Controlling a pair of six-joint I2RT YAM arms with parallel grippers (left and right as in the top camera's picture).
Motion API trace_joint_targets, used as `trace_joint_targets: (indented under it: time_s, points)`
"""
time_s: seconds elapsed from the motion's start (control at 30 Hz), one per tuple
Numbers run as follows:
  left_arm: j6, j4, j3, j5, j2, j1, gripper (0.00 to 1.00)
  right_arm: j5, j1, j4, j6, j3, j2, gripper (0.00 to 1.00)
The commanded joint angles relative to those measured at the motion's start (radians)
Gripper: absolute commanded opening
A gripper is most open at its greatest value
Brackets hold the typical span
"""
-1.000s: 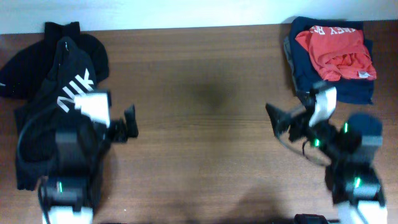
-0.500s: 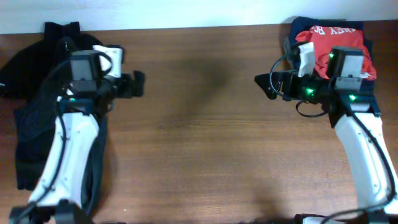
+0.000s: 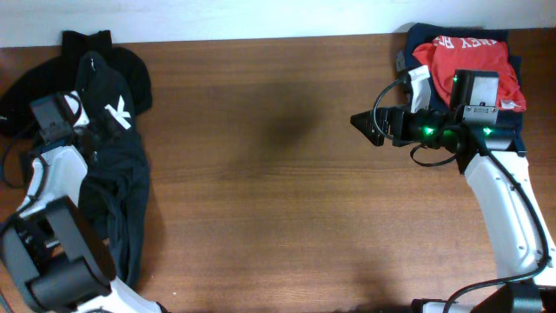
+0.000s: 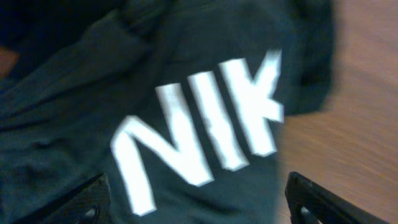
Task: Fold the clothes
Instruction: 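Reach the left gripper to the black NIKE shirt and grasp it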
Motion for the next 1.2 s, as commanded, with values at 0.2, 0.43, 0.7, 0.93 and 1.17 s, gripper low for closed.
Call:
trace_joint_targets:
  time_s: [0.2,0.43,0.7,0.93,1.17]
  points:
    - [0.014,0.198,0.019,-0.139,0.189,0.051,0.82,-0.016,0.005,-0.038,-0.045,0.023,0.0,0.99]
    - [0.014,0.346,0.019,-0.166,0.284,0.051,0.34,-0.016,0.006,-0.038,-0.045,0.023,0.0,0.99]
    - [0.01,0.409,0.02,-0.154,0.224,0.048,0.05,-0.016,0.006,-0.037,-0.045,0.023,0.0,1.0]
    - [0.005,0.351,0.02,0.089,-0.003,0.043,0.01,-0.016,0.006,-0.024,-0.045,0.023,0.0,0.99]
    - [-0.023,0.303,0.02,0.264,-0.253,-0.01,0.01,-0.016,0.005,-0.011,-0.045,0.023,0.0,0.99]
